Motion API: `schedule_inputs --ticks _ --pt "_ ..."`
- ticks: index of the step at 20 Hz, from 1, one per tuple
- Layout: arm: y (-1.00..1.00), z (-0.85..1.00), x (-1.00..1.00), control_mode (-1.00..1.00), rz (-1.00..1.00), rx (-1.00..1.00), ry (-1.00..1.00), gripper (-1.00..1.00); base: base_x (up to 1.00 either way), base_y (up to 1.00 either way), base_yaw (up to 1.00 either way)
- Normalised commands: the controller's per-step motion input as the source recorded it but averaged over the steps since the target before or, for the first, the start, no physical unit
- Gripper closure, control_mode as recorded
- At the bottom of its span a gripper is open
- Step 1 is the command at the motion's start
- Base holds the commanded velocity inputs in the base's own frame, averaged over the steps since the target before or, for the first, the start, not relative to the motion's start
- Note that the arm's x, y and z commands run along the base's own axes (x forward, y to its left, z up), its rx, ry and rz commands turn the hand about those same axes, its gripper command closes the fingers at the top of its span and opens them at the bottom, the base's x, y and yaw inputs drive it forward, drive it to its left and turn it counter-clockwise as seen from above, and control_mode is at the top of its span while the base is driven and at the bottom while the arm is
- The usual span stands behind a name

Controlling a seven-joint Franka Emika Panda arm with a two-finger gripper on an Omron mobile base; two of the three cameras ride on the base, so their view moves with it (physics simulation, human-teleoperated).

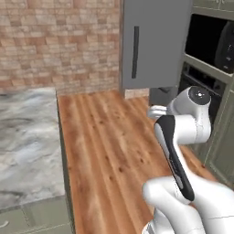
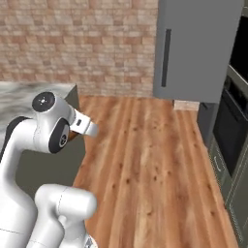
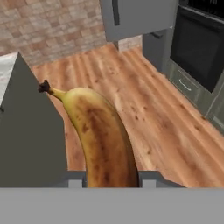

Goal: Place the banana in the correct fridge rack based on whether it is a fruit or vegetable. Finally, close the fridge door.

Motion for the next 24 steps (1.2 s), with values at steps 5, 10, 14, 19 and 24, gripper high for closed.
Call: schedule_inputs --ticks 5,10,14,19,24 --pt "0.0 0.0 0.0 1.0 0.0 0.0 0.0 1.0 1.0 -0.19 0.26" --pt "0.0 0.0 0.0 1.0 0.0 0.0 0.0 1.0 1.0 -0.19 0.18" --pt "0.0 0.0 0.0 1.0 0.0 0.0 0.0 1.0 1.0 -0.4 0.08" --pt "0.0 0.0 0.0 1.0 0.0 0.0 0.0 1.0 1.0 -0.34 0.0" --pt "0.0 0.0 0.0 1.0 0.0 0.0 0.0 1.0 1.0 -0.07 0.0"
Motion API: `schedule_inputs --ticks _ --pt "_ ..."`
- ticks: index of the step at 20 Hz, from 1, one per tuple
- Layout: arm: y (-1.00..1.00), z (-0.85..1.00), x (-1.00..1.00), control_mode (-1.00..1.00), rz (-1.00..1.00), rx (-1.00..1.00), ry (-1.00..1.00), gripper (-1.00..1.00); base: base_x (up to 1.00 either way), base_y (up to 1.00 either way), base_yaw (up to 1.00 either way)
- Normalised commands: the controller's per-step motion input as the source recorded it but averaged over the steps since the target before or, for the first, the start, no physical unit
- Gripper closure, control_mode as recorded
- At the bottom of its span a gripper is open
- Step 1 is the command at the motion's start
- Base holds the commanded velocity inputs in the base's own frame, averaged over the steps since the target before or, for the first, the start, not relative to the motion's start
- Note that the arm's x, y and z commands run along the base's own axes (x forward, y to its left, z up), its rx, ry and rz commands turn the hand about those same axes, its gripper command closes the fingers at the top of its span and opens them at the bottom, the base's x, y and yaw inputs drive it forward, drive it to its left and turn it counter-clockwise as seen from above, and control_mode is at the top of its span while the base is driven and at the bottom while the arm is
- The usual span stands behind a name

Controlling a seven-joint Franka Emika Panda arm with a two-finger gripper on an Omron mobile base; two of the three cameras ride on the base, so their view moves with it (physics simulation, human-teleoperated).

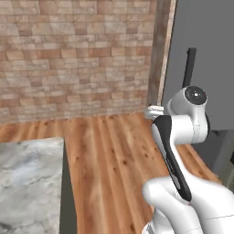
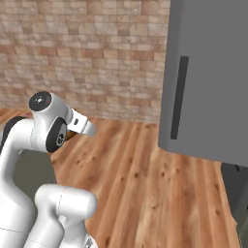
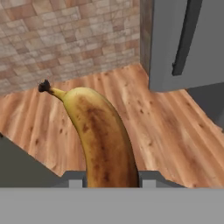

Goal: Place the banana in the correct fridge rack based on whether it is a fruit or vegetable. Finally, close the fridge door.

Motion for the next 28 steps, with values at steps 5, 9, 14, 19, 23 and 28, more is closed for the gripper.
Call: schedule_inputs --ticks 5,9,14,19,23,28 --pt "0.0 0.0 0.0 1.0 0.0 0.0 0.0 1.0 1.0 0.0 0.0" --pt "0.0 0.0 0.0 1.0 0.0 0.0 0.0 1.0 1.0 0.0 0.0" --pt "0.0 0.0 0.0 1.0 0.0 0.0 0.0 1.0 1.0 0.0 0.0" --pt "0.0 0.0 0.0 1.0 0.0 0.0 0.0 1.0 1.0 0.01 -0.03" --pt "0.0 0.0 0.0 1.0 0.0 0.0 0.0 1.0 0.94 0.01 -0.14" --pt "0.0 0.0 0.0 1.0 0.0 0.0 0.0 1.0 0.79 0.01 -0.28"
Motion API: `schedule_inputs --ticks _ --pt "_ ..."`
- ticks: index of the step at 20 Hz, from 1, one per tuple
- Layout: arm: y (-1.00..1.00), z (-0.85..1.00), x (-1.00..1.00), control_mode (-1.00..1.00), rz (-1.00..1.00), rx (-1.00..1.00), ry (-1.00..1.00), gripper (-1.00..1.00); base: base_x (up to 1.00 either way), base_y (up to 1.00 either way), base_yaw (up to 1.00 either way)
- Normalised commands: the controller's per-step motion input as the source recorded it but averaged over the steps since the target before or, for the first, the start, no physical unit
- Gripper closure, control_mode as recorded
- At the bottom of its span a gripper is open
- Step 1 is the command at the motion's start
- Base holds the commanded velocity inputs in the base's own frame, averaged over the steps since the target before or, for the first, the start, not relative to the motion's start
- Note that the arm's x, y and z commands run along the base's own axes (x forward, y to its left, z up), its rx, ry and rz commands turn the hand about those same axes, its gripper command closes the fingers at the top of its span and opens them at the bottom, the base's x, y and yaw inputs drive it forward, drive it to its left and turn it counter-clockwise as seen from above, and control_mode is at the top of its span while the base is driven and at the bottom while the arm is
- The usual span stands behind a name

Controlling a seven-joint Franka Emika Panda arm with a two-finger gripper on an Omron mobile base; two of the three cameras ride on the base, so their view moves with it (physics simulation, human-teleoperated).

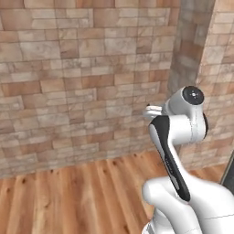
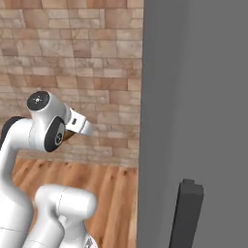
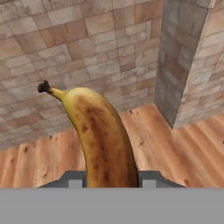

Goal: Place the banana in the correct fridge rack based on whether it is a fruit or vegetable. Finally, close the fridge door.

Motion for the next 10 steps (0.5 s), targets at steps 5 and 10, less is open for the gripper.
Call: schedule_inputs --ticks 5,10 --pt "0.0 0.0 0.0 1.0 0.0 0.0 0.0 1.0 0.55 0.0 -0.46" --pt "0.0 0.0 0.0 1.0 0.0 0.0 0.0 1.0 0.5 0.0 -0.52"
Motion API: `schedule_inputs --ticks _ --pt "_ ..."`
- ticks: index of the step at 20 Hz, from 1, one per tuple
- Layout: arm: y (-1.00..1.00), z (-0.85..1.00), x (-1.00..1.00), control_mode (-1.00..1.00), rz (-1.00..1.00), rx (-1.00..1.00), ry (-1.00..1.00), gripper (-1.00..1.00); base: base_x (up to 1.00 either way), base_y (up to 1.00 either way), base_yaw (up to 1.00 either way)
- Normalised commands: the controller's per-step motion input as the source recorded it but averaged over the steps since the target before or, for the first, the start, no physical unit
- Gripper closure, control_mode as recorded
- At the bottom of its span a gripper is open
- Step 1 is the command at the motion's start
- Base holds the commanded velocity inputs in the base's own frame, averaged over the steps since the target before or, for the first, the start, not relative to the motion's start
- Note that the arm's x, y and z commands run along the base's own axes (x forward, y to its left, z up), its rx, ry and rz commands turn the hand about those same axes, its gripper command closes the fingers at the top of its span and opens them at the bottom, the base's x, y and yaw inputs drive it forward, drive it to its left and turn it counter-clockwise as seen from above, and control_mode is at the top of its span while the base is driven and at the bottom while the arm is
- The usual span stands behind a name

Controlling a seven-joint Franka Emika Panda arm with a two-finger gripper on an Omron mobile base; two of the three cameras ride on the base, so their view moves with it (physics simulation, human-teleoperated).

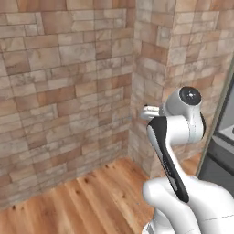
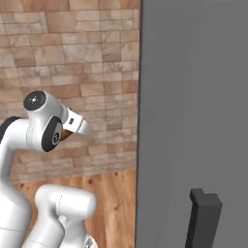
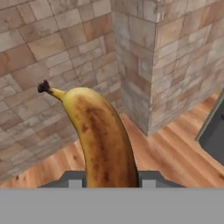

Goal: Place the banana in the correct fridge rack based on whether it is a fruit or vegetable. Finally, close the fridge door.

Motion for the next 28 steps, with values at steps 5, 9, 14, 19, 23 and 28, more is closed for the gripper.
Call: schedule_inputs --ticks 5,9,14,19,23,28 --pt "0.0 0.0 0.0 1.0 0.0 0.0 0.0 1.0 0.5 0.02 -0.52" --pt "0.0 0.0 0.0 1.0 0.0 0.0 0.0 1.0 0.46 0.0 -0.51" --pt "0.0 0.0 0.0 1.0 0.0 0.0 0.0 1.0 0.41 0.0 -0.53" --pt "0.0 0.0 0.0 1.0 0.0 0.0 0.0 1.0 0.39 0.0 -0.53" --pt "0.0 0.0 0.0 1.0 0.0 0.0 0.0 1.0 0.48 0.2 -0.45" --pt "0.0 0.0 0.0 1.0 0.0 0.0 0.0 1.0 0.51 0.34 -0.37"
